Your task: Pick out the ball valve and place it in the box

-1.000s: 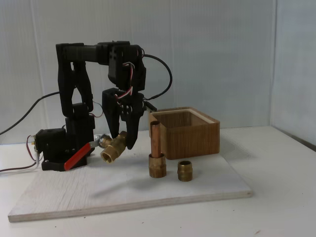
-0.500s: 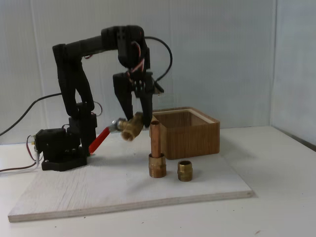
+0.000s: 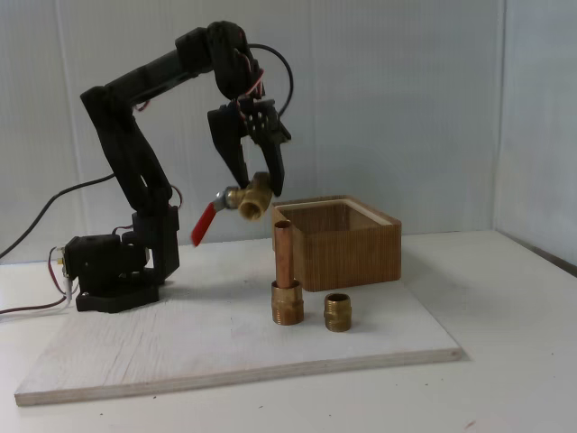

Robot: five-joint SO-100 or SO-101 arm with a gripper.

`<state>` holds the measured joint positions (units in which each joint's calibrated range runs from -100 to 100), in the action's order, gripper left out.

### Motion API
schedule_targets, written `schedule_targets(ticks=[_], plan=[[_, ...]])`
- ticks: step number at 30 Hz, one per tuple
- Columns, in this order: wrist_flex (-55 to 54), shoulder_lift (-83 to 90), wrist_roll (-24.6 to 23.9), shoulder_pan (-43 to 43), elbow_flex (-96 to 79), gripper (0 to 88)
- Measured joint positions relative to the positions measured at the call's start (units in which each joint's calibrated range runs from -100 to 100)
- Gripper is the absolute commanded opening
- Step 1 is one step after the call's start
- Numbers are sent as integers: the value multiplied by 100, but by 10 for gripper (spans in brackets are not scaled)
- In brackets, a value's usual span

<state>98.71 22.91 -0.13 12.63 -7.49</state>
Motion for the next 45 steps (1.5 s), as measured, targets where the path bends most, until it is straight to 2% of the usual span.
schedule_targets(ticks=[11, 19, 31, 38, 45], plan=[[-318, 136, -754, -1815, -9, 7], [-757, -542, -1023, -2423, 390, 6], [-26, -2778, -1028, -2557, 3559, 6], [-9, -3736, -971, -2697, 4167, 7], [-9, -4388, -635, -2816, 5220, 6]])
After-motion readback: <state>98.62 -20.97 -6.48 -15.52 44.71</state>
